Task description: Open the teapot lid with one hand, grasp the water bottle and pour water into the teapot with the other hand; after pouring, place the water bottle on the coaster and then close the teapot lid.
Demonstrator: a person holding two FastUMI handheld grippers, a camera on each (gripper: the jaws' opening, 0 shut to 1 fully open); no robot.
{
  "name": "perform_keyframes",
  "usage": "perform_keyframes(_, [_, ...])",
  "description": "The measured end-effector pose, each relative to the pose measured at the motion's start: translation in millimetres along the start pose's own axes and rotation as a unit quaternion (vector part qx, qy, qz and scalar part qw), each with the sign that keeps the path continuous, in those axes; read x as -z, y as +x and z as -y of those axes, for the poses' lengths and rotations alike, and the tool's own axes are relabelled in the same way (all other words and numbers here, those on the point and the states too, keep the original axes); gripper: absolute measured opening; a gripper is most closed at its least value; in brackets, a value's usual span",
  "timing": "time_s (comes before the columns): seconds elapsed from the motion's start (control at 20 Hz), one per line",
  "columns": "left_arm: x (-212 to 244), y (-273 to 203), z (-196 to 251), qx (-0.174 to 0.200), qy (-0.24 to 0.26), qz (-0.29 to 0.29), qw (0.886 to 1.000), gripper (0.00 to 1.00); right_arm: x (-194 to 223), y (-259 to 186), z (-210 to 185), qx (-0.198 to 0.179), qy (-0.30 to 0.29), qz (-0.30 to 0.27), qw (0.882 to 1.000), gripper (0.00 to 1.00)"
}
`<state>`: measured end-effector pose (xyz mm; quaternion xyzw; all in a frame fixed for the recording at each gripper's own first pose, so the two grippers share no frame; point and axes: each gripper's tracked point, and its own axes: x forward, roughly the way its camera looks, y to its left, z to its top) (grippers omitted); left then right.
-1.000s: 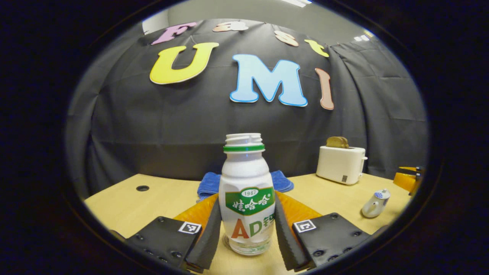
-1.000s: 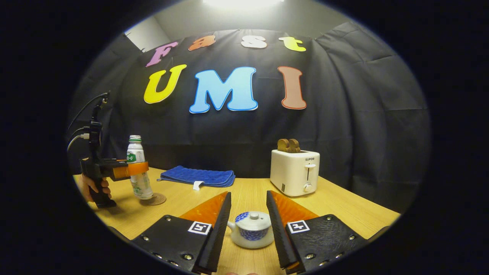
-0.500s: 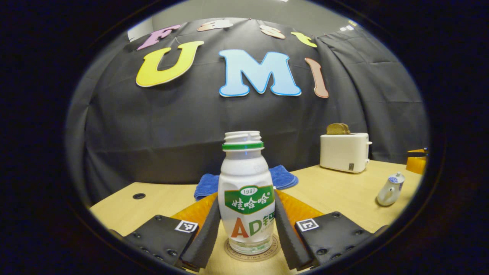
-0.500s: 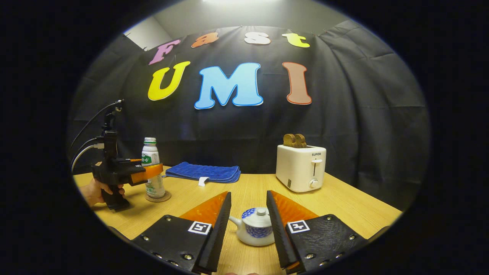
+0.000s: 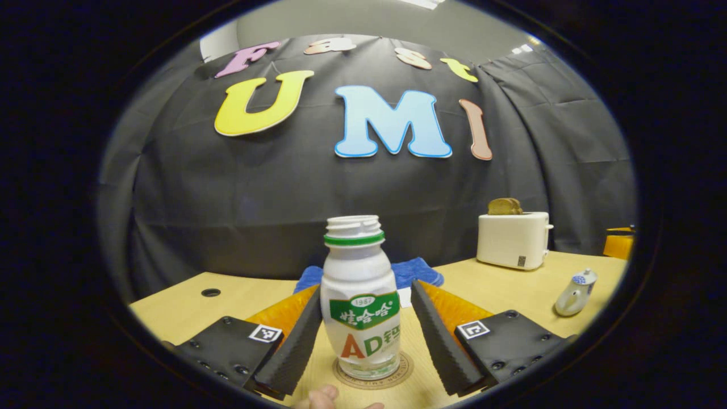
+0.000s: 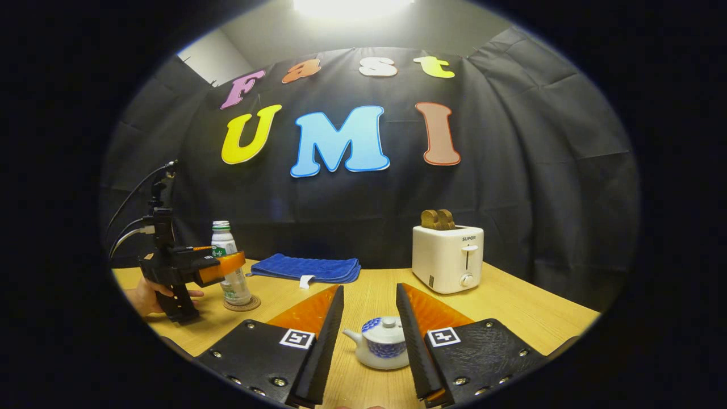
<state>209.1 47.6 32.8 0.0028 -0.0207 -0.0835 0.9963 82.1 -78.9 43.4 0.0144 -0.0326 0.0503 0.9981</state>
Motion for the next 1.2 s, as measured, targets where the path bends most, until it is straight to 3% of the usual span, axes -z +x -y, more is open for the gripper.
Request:
perform_keyframes(0.2, [-2.0, -19.6, -3.1, -0.014, 0.000, -0.006, 1.000, 0.97, -7.0, -4.4, -5.4, -0.006, 0.004, 0.012, 1.000, 0.58])
perform_keyframes(0.3, [-6.7, -43.5, 7.0, -0.009, 0.009, -0.003, 1.000, 1.00, -12.5, -8.5, -9.7, -0.008, 0.001, 0.024, 1.000, 0.58])
perform_keyframes(0.35, [-7.0, -58.4, 8.6, -0.015, 0.008, -0.003, 1.000, 0.96, -13.2, -9.9, -13.3, -0.010, -0.003, 0.027, 1.000, 0.58])
perform_keyframes(0.4, [-7.5, -70.8, 13.8, -0.012, 0.001, -0.003, 1.000, 1.00, -13.2, -11.2, -17.1, -0.012, -0.008, 0.025, 1.000, 0.58])
perform_keyframes(0.45, [-7.8, -84.7, 21.9, -0.007, -0.006, -0.003, 1.000, 0.97, -11.0, -12.0, -24.1, -0.017, -0.012, 0.022, 1.000, 0.58])
perform_keyframes(0.65, [-23.1, -151.4, 46.8, -0.020, -0.007, 0.018, 1.000, 1.00, -22.0, -39.3, -66.6, -0.044, -0.017, 0.030, 0.998, 0.58])
perform_keyframes(0.7, [-24.2, -162.4, 53.1, -0.022, -0.012, 0.017, 1.000, 1.00, -22.7, -46.2, -76.1, -0.046, -0.015, 0.030, 0.998, 0.65])
perform_keyframes(0.75, [-21.1, -176.2, 62.7, -0.020, -0.025, 0.013, 0.999, 0.96, -18.4, -54.2, -79.3, -0.040, -0.012, 0.026, 0.999, 0.73])
perform_keyframes(0.8, [-16.4, -188.9, 73.3, -0.019, -0.033, 0.011, 0.999, 0.98, -12.7, -65.2, -85.7, -0.030, -0.005, 0.021, 0.999, 0.75])
perform_keyframes(0.95, [2.5, -211.3, 89.8, -0.026, -0.041, 0.000, 0.999, 1.00, 16.5, -80.9, -88.3, 0.004, -0.034, -0.002, 0.999, 0.75])
perform_keyframes(1.1, [10.9, -222.7, 92.1, -0.035, -0.050, -0.008, 0.998, 1.00, 23.2, -88.6, -87.5, 0.024, -0.024, 0.004, 0.999, 0.75])
perform_keyframes(1.2, [14.1, -224.4, 93.3, -0.046, -0.041, -0.013, 0.998, 1.00, 44.7, -89.3, -92.9, 0.014, -0.009, -0.033, 0.999, 0.75])
